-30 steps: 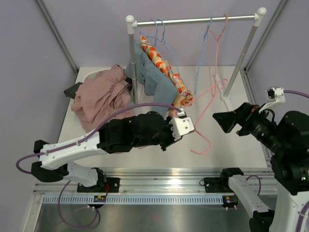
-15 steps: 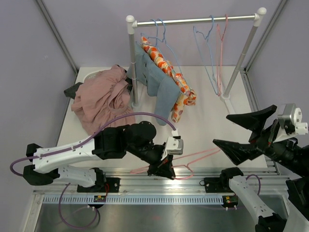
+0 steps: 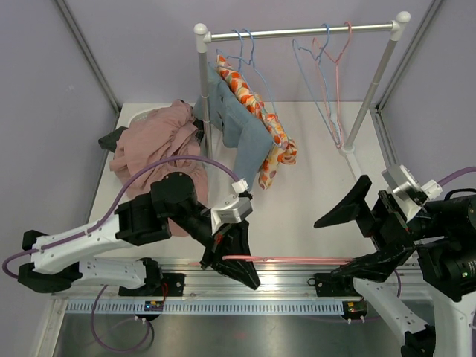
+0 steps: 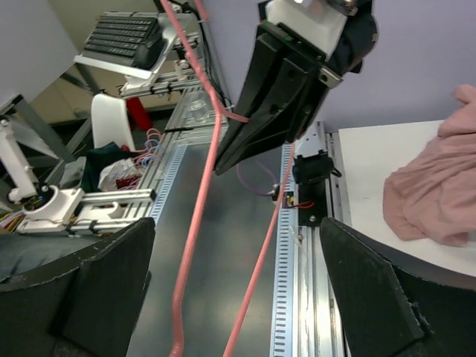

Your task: Remove the skirt from the hanger

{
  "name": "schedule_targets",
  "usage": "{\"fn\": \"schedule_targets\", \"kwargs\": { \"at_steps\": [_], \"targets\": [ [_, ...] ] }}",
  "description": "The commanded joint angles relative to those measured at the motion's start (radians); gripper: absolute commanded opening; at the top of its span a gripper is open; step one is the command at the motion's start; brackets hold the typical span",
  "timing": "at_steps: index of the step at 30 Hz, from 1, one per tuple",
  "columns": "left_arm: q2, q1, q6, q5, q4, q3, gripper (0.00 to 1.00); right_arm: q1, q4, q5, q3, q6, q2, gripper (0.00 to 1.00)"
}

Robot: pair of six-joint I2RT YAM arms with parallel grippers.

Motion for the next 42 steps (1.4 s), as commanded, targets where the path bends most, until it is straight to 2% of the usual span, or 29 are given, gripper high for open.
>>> {"fn": "schedule_targets", "kwargs": {
  "at_steps": [1, 5, 8, 9, 10, 12, 13, 15, 17, 18, 22, 24, 25, 26, 27, 28, 29, 30, 33, 35, 36, 37, 41, 42],
  "targets": [
    [0.007, 0.004, -0.045, 0.056, 0.106, 0.0, 0.0, 0.018, 0.161, -0.127, -0.001, 0.131, -0.022, 1.0],
    [0.012, 0.033, -0.062, 0.053, 0.15, -0.014, 0.0, 0.035, 0.219, -0.147, -0.015, 0.193, -0.028, 0.99],
    [0.021, 0.065, -0.089, 0.059, 0.199, -0.017, 0.0, 0.036, 0.219, -0.151, -0.015, 0.204, -0.036, 0.94],
    [0.024, 0.091, -0.1, 0.063, 0.24, -0.019, 0.0, 0.036, 0.219, -0.153, -0.016, 0.207, -0.037, 0.87],
    [0.034, 0.105, -0.124, 0.06, 0.259, -0.022, 0.0, 0.036, 0.221, -0.153, -0.016, 0.21, -0.039, 0.69],
    [0.051, 0.142, -0.147, 0.068, 0.317, -0.02, 0.0, 0.038, 0.221, -0.156, -0.023, 0.219, -0.045, 0.57],
    [0.062, 0.151, -0.166, 0.066, 0.331, -0.012, 0.0, 0.038, 0.219, -0.151, -0.024, 0.222, -0.047, 0.42],
    [0.097, 0.173, -0.186, 0.08, 0.376, 0.0, 0.0, 0.036, 0.215, -0.148, -0.033, 0.228, -0.051, 0.28],
    [0.132, 0.179, -0.181, 0.082, 0.373, 0.037, 0.0, 0.036, 0.207, -0.131, -0.046, 0.227, -0.056, 0.04],
    [0.143, 0.18, -0.177, 0.083, 0.365, 0.05, 0.0, 0.036, 0.201, -0.127, -0.049, 0.224, -0.056, 0.0],
    [0.186, 0.186, -0.142, 0.063, 0.328, 0.115, 0.0, 0.036, 0.153, -0.087, -0.056, 0.173, -0.054, 0.0],
    [0.206, 0.193, -0.105, -0.004, 0.211, 0.176, 0.0, 0.036, 0.062, -0.07, -0.044, 0.123, -0.044, 0.0],
    [0.212, 0.193, -0.033, -0.045, 0.136, 0.21, 0.02, 0.036, 0.016, -0.032, -0.021, 0.051, -0.037, 0.0],
    [0.217, 0.19, -0.001, -0.096, -0.003, 0.239, 0.14, 0.036, -0.096, -0.009, -0.006, 0.009, -0.03, 0.0],
    [0.223, 0.191, 0.032, -0.236, -0.082, 0.312, 0.23, 0.036, -0.167, 0.023, 0.014, -0.04, -0.021, 0.0],
    [0.223, 0.191, 0.077, -0.315, -0.156, 0.342, 0.38, 0.036, -0.236, 0.1, 0.035, -0.092, -0.014, 0.0],
    [0.219, 0.191, 0.098, -0.396, -0.278, 0.372, 0.47, 0.036, -0.321, 0.141, 0.06, -0.158, -0.004, 0.0],
    [0.214, 0.191, 0.115, -0.529, -0.323, 0.398, 0.5, 0.036, -0.353, 0.189, 0.066, -0.175, -0.002, 0.0],
    [0.162, 0.191, 0.135, -0.642, -0.382, 0.377, 0.51, 0.036, -0.42, 0.387, 0.062, -0.217, -0.01, 0.0],
    [0.114, 0.191, 0.124, -0.653, -0.362, 0.328, 0.54, 0.038, -0.449, 0.542, 0.04, -0.237, -0.016, 0.0],
    [0.102, 0.191, 0.109, -0.665, -0.358, 0.319, 0.67, 0.036, -0.457, 0.626, 0.031, -0.243, -0.016, 0.0],
    [0.09, 0.19, 0.109, -0.67, -0.359, 0.314, 0.99, 0.038, -0.463, 0.655, 0.011, -0.261, -0.019, 0.0],
    [0.076, 0.19, 0.129, -0.754, -0.451, 0.336, 0.99, 0.036, -0.439, 0.76, -0.02, -0.258, -0.034, 0.0],
    [0.068, 0.191, 0.135, -0.826, -0.466, 0.333, 0.99, 0.036, -0.43, 0.772, -0.02, -0.258, -0.037, 0.0]
  ]
}}
